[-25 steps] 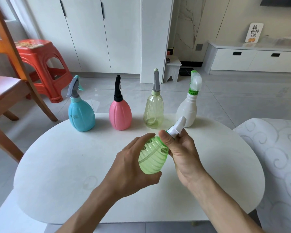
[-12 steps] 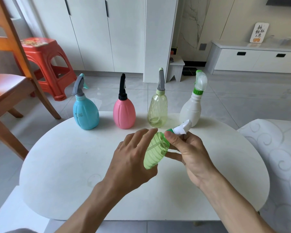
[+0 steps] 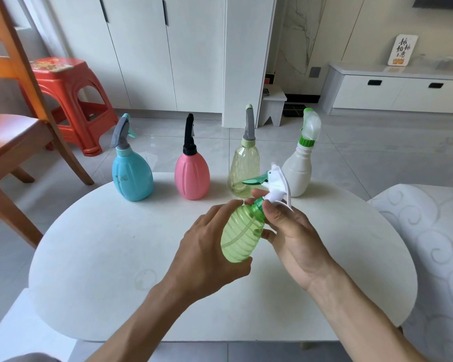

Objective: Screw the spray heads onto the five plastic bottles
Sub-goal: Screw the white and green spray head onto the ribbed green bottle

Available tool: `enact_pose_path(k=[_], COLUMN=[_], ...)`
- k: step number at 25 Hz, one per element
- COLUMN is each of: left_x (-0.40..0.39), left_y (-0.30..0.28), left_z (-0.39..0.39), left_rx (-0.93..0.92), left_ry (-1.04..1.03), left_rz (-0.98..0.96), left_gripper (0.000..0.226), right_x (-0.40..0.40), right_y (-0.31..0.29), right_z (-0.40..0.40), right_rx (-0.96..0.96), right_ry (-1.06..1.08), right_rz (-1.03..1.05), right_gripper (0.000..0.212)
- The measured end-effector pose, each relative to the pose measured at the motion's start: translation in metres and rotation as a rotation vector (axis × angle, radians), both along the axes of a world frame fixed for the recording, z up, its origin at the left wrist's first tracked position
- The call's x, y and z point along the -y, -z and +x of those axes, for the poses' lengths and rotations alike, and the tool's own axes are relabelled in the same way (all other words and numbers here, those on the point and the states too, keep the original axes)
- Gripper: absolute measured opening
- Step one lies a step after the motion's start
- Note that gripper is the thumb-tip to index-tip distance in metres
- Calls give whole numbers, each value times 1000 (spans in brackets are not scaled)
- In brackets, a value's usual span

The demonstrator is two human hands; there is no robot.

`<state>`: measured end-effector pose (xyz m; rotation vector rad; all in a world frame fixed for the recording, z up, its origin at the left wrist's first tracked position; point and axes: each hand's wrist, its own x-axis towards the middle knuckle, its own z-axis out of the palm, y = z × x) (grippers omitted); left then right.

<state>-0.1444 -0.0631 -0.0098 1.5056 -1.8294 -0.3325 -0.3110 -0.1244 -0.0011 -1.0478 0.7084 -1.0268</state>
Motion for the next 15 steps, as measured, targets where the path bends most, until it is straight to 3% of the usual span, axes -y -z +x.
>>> enact_pose_path(k=[5, 8, 13, 15], left_x=[2, -1, -2, 0], left_y=[-5, -4, 1, 2], left_z=[4, 2, -4, -4], left_rx=[-288, -251, -219, -228], left_ry=[90, 98, 83, 59], left_rz=[143, 122, 94, 107], left_gripper=[84, 87, 86, 84], right_x=[4, 0, -4, -5], right_y=[-5, -4, -3, -4], right_z=[-6, -3, 6, 6], right_rx=[70, 91, 24, 23], right_ry=[-87, -67, 59, 41], right_rz=[-40, 11, 103, 81], right_gripper=[34, 28, 49, 35])
